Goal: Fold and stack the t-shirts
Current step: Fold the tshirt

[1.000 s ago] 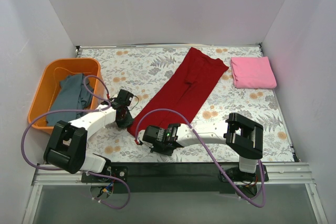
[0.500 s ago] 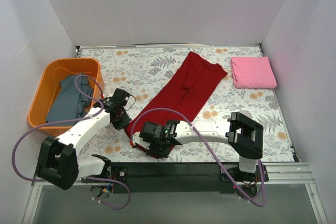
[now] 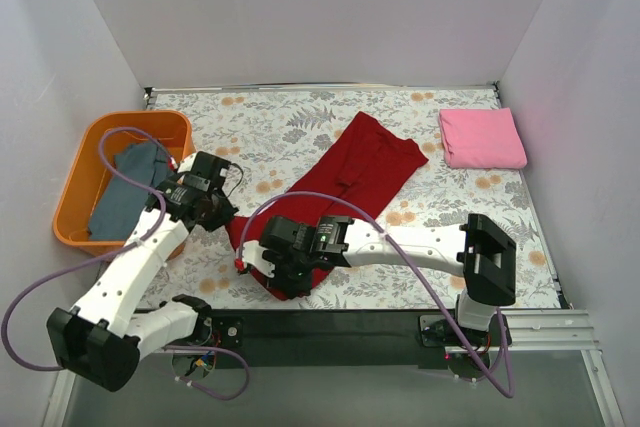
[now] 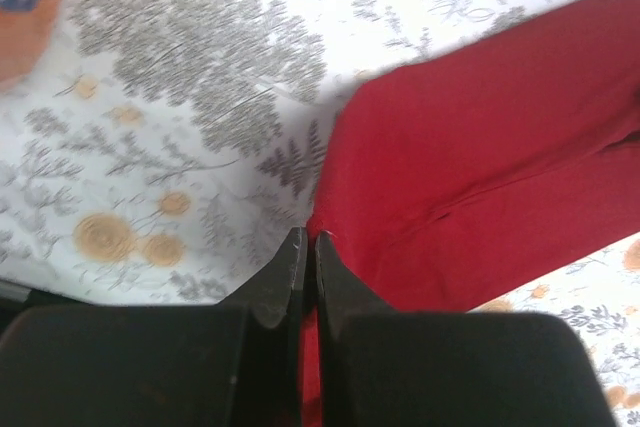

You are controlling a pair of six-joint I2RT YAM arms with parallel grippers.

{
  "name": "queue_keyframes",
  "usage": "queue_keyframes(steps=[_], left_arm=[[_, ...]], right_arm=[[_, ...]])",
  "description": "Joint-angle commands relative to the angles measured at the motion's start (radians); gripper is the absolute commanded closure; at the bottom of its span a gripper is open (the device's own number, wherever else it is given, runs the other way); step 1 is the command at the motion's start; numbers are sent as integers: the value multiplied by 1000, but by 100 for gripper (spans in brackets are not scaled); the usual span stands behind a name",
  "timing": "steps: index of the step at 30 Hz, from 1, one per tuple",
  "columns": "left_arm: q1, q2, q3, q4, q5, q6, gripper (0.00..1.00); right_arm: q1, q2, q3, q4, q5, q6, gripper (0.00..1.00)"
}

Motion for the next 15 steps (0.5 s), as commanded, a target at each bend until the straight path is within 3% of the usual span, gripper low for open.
queue_keyframes(steps=[1, 6, 15], left_arm=[[3, 98, 61, 120, 58, 56, 100], [3, 287, 138, 324, 222, 84, 100], [3, 562, 267, 542, 323, 83, 100]], right_arm=[[-35, -68, -11, -57, 142, -18, 99], [-170, -139, -100, -65, 270, -23, 99], [-316, -149, -178, -37, 562, -72, 99]])
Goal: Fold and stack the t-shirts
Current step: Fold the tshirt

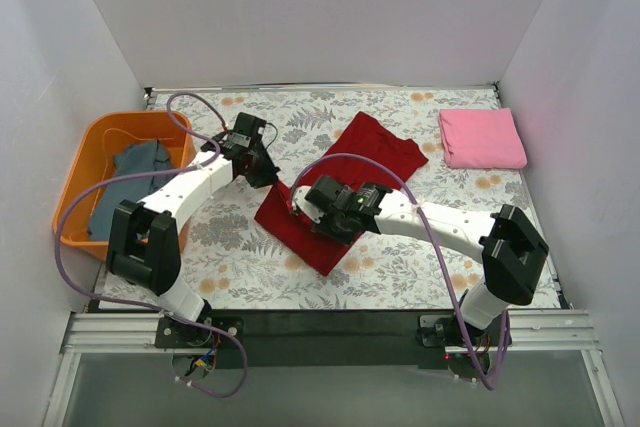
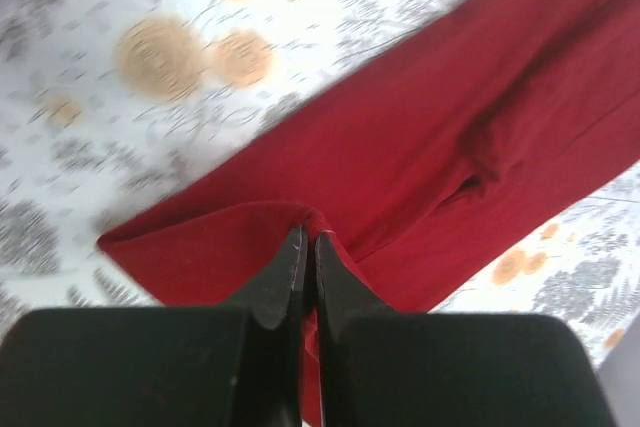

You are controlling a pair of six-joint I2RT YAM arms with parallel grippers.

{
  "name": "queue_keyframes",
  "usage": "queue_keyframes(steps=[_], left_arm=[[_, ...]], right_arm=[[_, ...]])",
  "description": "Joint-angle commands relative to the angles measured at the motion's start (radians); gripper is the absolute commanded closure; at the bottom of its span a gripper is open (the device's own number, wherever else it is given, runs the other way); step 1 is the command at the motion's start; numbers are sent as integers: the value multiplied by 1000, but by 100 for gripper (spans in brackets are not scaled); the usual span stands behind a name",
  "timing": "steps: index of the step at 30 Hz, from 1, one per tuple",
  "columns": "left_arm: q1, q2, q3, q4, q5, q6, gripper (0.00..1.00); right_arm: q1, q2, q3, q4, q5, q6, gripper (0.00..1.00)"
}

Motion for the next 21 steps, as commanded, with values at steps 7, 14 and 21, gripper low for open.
queue_keyframes(steps=[7, 14, 21], left_arm=[[4, 146, 133, 229, 128, 31, 100], [2, 234, 177, 282, 166, 32, 100], [4, 287, 185, 322, 178, 28, 100]], right_arm=[[-64, -19, -45, 88, 304, -64, 99], [-105, 4, -68, 154, 357, -93, 99], [-133, 32, -102, 213, 366, -105, 99]])
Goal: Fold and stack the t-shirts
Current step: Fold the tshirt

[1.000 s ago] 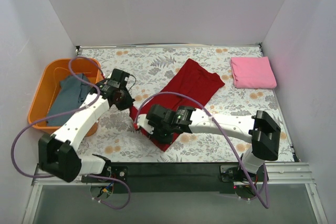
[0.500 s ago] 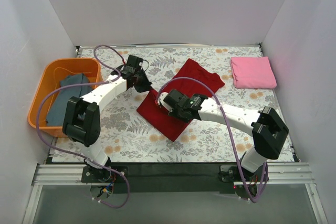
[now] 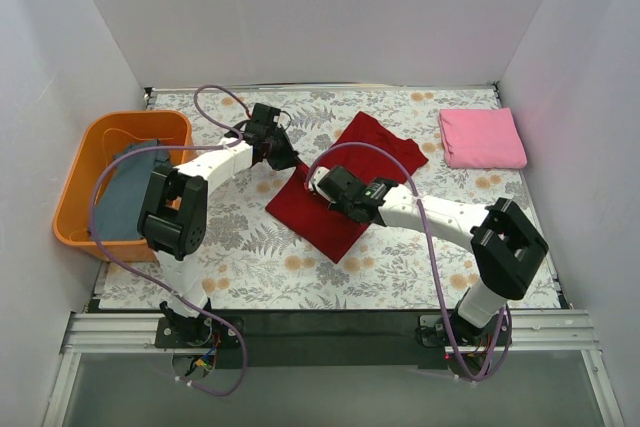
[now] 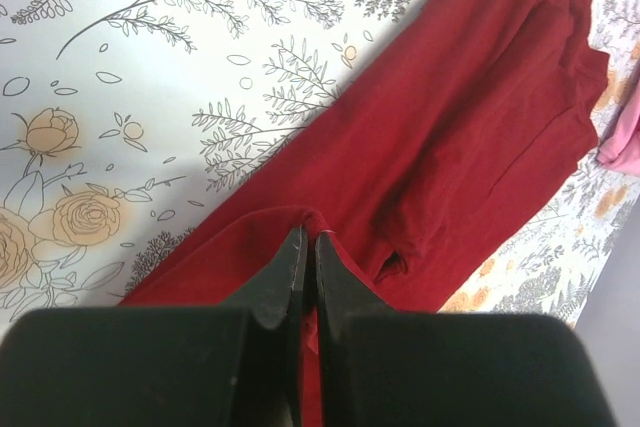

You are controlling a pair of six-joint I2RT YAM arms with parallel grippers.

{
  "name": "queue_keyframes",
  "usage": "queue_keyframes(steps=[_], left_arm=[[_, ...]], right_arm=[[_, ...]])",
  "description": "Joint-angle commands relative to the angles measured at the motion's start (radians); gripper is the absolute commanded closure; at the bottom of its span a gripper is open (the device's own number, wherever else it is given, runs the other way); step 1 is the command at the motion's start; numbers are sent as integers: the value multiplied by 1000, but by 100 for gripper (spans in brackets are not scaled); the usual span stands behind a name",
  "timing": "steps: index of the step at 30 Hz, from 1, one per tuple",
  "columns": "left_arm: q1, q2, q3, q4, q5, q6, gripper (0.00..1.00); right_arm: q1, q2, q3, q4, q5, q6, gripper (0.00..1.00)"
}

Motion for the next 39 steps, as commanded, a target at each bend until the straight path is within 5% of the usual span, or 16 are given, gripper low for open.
queue_keyframes(steps=[1, 16, 22, 23, 25, 26, 29, 32, 34, 39], left_arm=[[4, 4, 33, 43, 14, 11, 100], [-10, 51, -25, 194, 35, 8, 100], [-11, 87, -33, 211, 6, 11, 100], [-11, 93, -31, 212, 5, 17, 98], [-13, 93, -30, 217, -1, 26, 78], [-13, 84, -27, 218, -4, 30, 67], [-13, 23, -31, 220, -20, 46, 56], [-16, -100, -65, 218, -72, 67, 36], [-21, -163, -112, 217, -106, 81, 27], [-42, -342, -237, 168, -162, 66, 27]], right_arm=[[-15, 24, -18, 59, 37, -17, 99], [-55, 88, -96, 175, 80, -15, 98], [-60, 110, -107, 201, 75, -7, 89], [-60, 110, -102, 201, 75, -6, 83], [-62, 110, -99, 201, 82, 2, 71], [-65, 107, -94, 201, 88, 8, 68], [-74, 81, -80, 201, 79, 25, 64], [-88, 36, -73, 201, 13, 42, 57], [-88, 13, -67, 200, -20, 46, 50], [-88, 24, -57, 201, -83, 54, 39]])
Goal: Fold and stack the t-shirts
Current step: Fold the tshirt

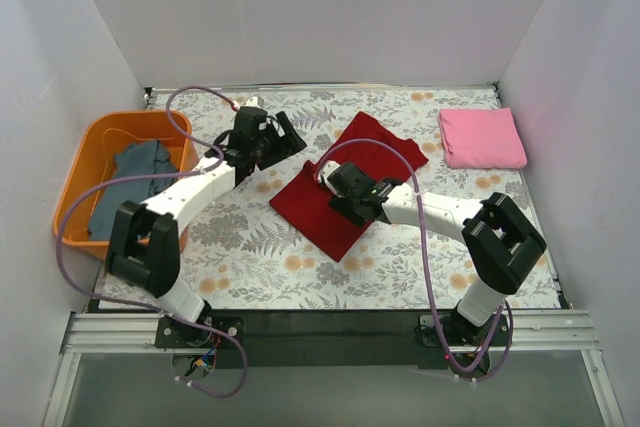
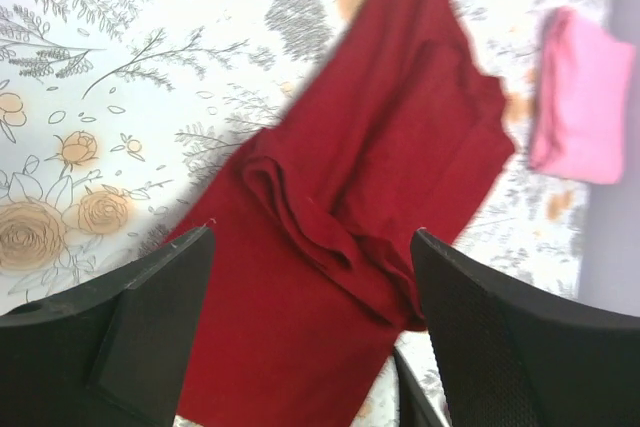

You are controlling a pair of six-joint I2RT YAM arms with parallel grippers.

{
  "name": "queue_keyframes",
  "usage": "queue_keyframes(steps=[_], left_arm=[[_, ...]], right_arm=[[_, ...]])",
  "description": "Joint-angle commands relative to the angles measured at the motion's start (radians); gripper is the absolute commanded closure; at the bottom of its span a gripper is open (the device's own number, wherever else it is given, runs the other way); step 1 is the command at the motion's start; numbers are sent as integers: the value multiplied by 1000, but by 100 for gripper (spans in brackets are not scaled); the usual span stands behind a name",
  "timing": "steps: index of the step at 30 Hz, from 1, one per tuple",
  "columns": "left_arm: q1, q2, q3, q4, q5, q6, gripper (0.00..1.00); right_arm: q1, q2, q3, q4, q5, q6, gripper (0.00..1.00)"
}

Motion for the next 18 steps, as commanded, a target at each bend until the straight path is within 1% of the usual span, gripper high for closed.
queue_keyframes(steps=[1, 5, 6, 8, 14, 18], left_arm=[[-24, -136, -76, -21, -62, 5, 28], [-57, -144, -183, -22, -45, -24, 41], [-64, -136, -194, -21, -13, -30, 44], [-93, -101, -214, -16, -15, -41, 49], [-128, -8, -225, -5, -31, -52, 53], [-127, 14, -252, -7, -71, -49, 54]], right_arm=[[1, -5, 46, 24, -39, 22, 38], [-10, 35, 58, 36, -41, 23, 38], [-17, 45, 58, 41, -41, 26, 38], [-40, 54, 56, 52, -44, 37, 38], [-112, 74, 44, 65, -27, 28, 39], [-198, 28, 43, 65, -16, 54, 39]])
